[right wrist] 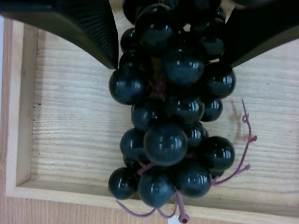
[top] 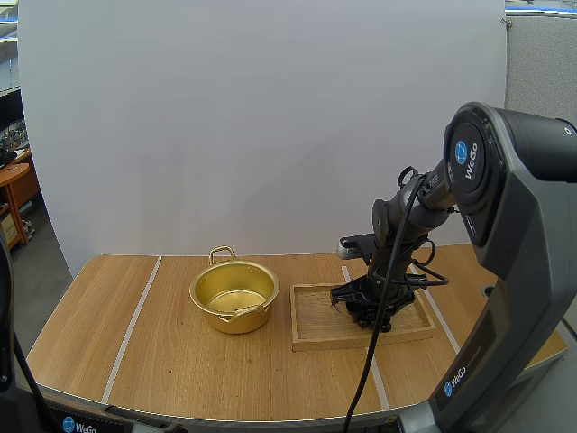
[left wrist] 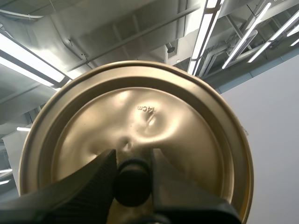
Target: Open the pot, put the grape inside, and close it
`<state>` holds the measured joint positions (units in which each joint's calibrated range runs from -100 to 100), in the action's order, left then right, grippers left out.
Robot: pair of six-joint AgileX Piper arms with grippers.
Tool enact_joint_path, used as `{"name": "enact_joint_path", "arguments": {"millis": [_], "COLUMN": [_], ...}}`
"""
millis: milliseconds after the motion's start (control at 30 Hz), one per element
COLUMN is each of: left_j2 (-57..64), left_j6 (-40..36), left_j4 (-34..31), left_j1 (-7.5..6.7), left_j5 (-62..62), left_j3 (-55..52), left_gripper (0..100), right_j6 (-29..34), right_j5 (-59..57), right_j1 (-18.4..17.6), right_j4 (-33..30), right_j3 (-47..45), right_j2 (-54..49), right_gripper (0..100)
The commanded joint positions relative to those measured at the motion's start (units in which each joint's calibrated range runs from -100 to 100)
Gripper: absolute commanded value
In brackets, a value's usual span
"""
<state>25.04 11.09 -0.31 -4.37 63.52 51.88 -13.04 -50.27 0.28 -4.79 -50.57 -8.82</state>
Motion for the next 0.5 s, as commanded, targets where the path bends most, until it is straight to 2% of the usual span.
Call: {"name": "enact_joint_path", "arguments": {"millis": [0,267,300,367,433,467], "left_j2": [0.39,0.39,0.39,0.39,0.39,0.39], "left_j6": [-0.18,-0.18,-0.18,-0.18,-0.18,-0.18], "left_j4": [-1.14,-1.14,-1.14,-1.14,-1.14,-1.14], "left_j1": [-0.14,-0.14,-0.14,-0.14,-0.14,-0.14], "left_j5": [-1.25,-1.25,-1.25,-1.25,-1.25,-1.25], "left_j3": [0.46,0.46,0.46,0.46,0.46,0.46], "left_gripper": [0,0,0,0,0,0], "right_j6": [-0.74,-0.74,-0.74,-0.74,-0.74,-0.86], "right_j5": [1.47,2.67,2.67,2.36,1.72,1.47], "right_j1": [0.23,0.23,0.23,0.23,0.23,0.23], "right_j4": [0.28,0.28,0.28,0.28,0.28,0.28], "right_j3": [0.34,0.34,0.34,0.34,0.34,0.34], "right_j2": [0.47,2.4,2.4,2.4,2.4,2.4], "right_gripper": [100,100,86,48,0,0]}}
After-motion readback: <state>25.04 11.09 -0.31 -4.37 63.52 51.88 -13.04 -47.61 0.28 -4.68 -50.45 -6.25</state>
